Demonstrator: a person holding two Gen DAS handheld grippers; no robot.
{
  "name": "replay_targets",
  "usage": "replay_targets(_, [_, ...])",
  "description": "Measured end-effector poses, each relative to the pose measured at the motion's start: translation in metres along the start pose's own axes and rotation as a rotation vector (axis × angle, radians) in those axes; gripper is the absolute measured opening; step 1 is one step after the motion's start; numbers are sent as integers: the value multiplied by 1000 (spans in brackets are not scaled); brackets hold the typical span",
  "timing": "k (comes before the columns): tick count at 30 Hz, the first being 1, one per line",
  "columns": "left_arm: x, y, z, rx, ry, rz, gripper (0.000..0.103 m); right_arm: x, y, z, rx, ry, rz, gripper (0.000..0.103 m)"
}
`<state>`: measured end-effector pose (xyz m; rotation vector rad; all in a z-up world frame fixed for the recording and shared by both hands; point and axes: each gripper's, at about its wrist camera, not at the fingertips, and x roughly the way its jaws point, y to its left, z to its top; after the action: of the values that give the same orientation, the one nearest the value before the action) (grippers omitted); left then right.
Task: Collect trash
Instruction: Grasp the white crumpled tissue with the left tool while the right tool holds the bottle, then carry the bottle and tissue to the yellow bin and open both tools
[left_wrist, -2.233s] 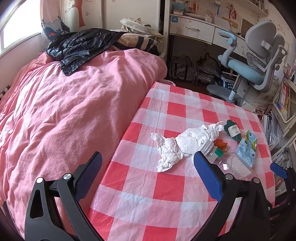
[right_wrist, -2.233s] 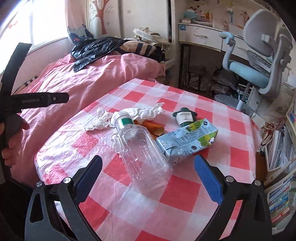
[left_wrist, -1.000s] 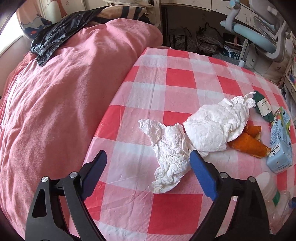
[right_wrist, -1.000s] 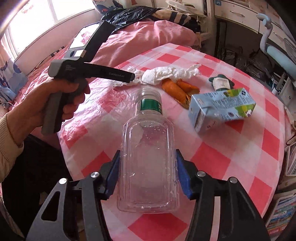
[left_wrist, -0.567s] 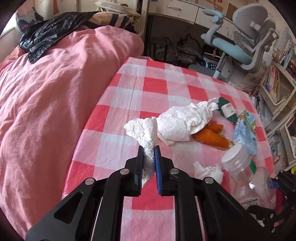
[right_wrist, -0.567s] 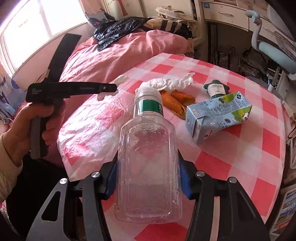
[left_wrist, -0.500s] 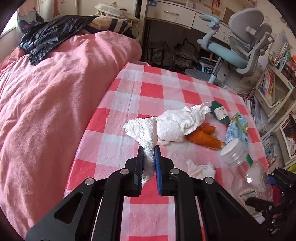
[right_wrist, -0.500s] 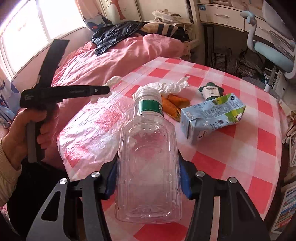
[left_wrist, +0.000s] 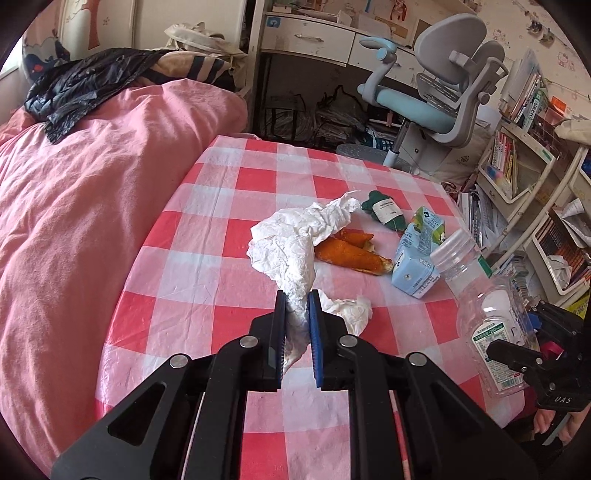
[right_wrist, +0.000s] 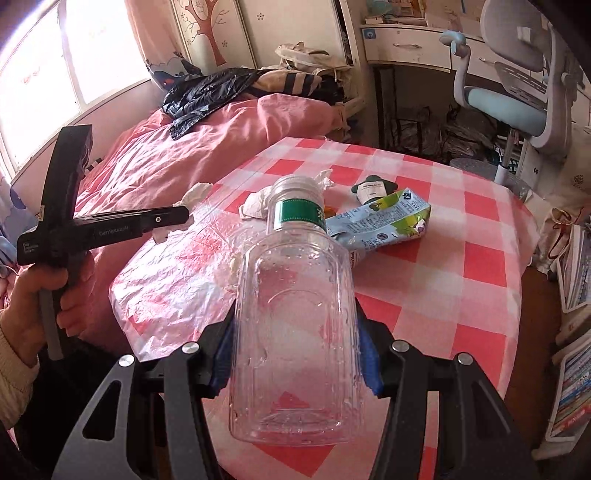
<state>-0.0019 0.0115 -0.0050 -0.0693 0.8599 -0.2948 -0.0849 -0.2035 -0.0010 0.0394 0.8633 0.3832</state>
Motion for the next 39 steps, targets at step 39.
replay_targets(39, [19,-421,-121,736,103,-519,12,-137,-197,-239,477,-43,-404,55])
